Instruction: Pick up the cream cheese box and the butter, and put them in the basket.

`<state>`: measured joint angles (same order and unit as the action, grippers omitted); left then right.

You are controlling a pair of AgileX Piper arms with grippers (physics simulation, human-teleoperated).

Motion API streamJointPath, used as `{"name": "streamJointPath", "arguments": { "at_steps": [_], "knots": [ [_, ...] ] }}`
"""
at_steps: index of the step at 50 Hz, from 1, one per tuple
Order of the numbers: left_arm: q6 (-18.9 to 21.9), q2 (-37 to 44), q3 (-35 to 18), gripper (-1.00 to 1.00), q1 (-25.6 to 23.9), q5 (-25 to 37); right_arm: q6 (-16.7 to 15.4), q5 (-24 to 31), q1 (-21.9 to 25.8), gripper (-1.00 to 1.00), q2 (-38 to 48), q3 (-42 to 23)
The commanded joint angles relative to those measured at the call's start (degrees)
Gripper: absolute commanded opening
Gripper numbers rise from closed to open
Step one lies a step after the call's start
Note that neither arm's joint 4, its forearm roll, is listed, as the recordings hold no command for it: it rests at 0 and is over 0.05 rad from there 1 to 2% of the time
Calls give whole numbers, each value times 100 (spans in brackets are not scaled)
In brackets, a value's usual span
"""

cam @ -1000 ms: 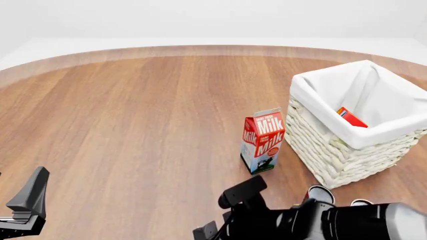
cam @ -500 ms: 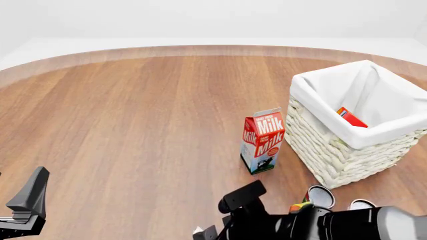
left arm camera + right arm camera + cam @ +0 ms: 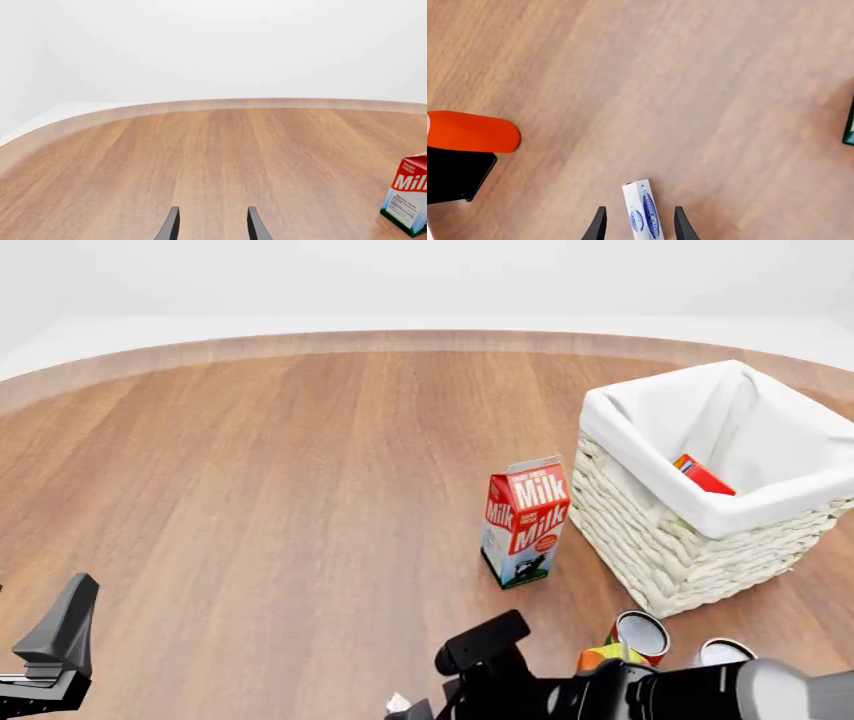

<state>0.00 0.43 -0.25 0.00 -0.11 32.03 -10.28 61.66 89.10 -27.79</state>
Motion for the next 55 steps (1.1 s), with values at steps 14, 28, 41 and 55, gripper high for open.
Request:
{"name": "streamJointPath", "arguments": {
  "at_steps": [14, 28, 41, 55],
  "knots": [
    [0, 0, 0, 100, 0, 0, 89, -284, 44, 100, 186, 91],
    [0, 0, 0, 100, 0, 0, 128, -450, 84, 100, 298, 134],
    [0, 0, 0, 100, 0, 0, 202, -699, 117, 100, 461, 197],
    [0, 0, 0, 100, 0, 0, 246, -843, 129, 100, 524, 253]
  ]
}}
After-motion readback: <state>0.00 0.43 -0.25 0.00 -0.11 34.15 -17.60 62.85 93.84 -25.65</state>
